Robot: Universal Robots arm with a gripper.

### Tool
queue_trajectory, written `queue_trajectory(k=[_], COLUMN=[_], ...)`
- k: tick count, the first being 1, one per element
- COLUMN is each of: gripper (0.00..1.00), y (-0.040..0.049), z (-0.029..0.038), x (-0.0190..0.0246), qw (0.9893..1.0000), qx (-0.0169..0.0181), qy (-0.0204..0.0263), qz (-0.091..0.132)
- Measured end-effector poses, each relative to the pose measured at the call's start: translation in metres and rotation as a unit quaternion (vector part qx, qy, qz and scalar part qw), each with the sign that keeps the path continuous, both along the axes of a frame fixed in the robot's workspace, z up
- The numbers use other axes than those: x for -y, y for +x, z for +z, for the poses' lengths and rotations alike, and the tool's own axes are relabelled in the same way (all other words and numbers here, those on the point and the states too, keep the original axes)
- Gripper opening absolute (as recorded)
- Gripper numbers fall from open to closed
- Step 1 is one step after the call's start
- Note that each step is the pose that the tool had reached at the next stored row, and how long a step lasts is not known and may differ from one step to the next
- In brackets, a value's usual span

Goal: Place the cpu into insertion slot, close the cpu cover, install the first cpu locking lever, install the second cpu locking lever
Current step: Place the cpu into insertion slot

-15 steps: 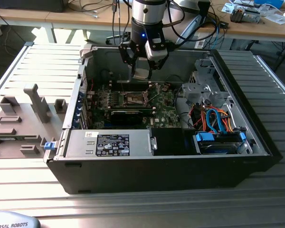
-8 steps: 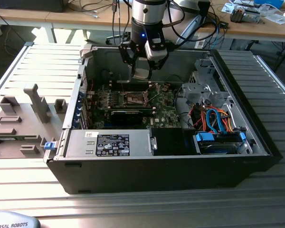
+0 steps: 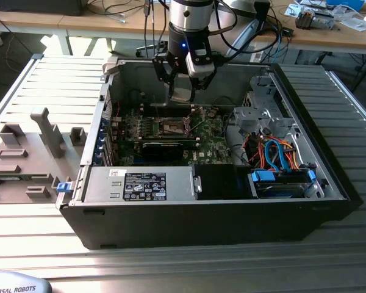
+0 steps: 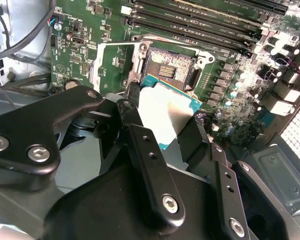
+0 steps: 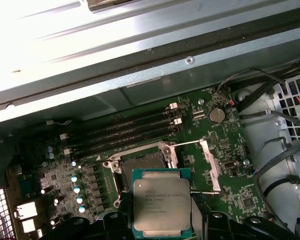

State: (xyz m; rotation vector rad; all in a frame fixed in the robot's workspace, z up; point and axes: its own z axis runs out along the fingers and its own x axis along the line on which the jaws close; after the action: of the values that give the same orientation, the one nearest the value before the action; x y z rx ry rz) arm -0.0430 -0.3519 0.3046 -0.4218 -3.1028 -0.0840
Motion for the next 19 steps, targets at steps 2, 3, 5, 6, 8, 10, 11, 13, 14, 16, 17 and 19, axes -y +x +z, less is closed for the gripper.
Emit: queue_trajectory(k=[2,3,5,6,8,10,11,13,14,16,17,19], gripper=[0.54,0.54,0.54,0.54,0.54,0.54,0.54,0.54,0.54,0.54,0.54,0.54], y=[0.0000,0.0000,0.0000,0.0000,0.0000,0.0000,0.0000,0.0000,0.0000,0.0000,0.0000,0.0000], z=[0.0000,0.0000,0.0000,0.0000,0.0000,0.0000,0.0000,0.0000,0.0000,0.0000,0.0000,0.0000], x=[0.0000,0.0000,0.0000,0.0000,0.0000,0.0000,0.0000,0.0000,0.0000,0.0000,0.0000,0.0000], qw=[1.0000,1.0000,1.0000,1.0000,1.0000,1.0000,1.0000,1.0000,1.0000,1.0000,1.0000,1.0000], qx=[0.0000,0.0000,0.0000,0.0000,0.0000,0.0000,0.0000,0.0000,0.0000,0.0000,0.0000,0.0000], qy=[0.0000,0.0000,0.0000,0.0000,0.0000,0.0000,0.0000,0.0000,0.0000,0.0000,0.0000,0.0000], qz=[-0.001,-0.002,-0.003,-0.003,-0.004,-0.005,-0.005,-0.006,-0.007,-0.008,-0.008,-0.009])
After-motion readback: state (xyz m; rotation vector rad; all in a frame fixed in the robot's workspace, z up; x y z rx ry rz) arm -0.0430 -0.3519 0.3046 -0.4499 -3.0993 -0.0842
